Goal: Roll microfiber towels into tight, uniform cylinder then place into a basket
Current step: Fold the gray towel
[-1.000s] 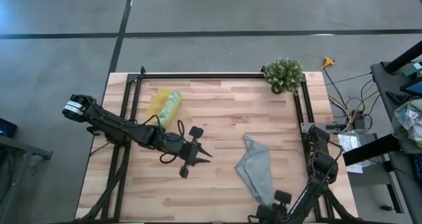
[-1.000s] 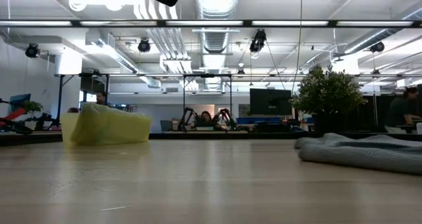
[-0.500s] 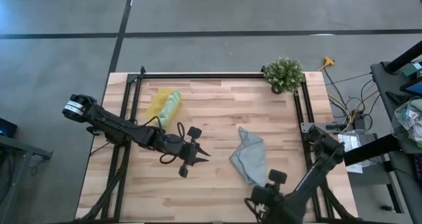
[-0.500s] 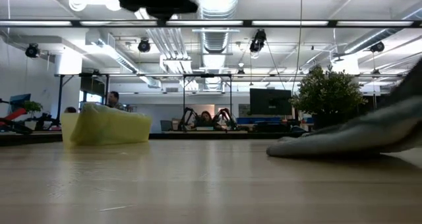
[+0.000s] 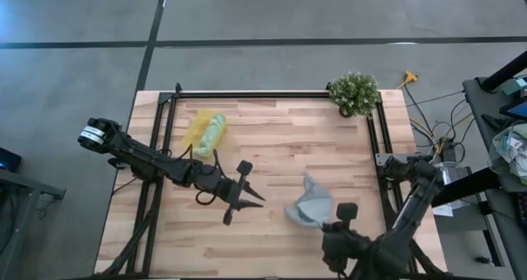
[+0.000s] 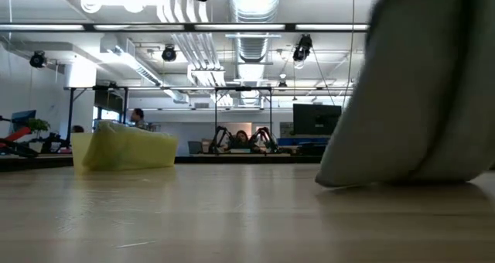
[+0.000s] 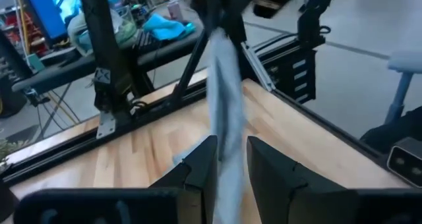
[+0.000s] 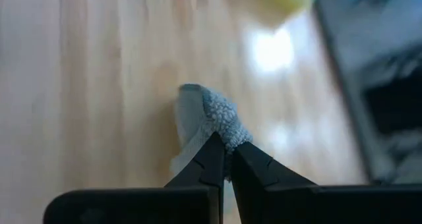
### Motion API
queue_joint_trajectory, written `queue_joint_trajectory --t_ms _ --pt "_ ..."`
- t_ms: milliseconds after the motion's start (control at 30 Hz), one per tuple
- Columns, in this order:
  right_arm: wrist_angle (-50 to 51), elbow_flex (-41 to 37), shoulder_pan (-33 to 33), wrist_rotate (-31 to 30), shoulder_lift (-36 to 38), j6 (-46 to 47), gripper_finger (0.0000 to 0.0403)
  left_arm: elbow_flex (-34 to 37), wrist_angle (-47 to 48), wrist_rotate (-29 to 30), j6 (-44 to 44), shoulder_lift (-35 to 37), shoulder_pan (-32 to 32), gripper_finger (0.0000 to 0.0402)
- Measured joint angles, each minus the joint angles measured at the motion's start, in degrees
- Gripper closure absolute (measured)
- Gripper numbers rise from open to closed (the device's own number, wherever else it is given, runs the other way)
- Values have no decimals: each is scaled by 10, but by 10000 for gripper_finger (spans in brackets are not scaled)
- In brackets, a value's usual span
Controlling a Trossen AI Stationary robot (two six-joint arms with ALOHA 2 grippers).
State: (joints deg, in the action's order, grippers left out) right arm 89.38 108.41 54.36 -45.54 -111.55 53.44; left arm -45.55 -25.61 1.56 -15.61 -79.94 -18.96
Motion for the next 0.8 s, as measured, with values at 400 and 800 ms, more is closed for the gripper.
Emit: queue_joint_trajectory --t_ms 400,800 --pt "-66 0 -14 -244 82 -170 390 0 -52 4 -16 0 1 334" --pt "-330 0 -46 -169 88 -506 390 2 -50 5 -18 -50 9 334"
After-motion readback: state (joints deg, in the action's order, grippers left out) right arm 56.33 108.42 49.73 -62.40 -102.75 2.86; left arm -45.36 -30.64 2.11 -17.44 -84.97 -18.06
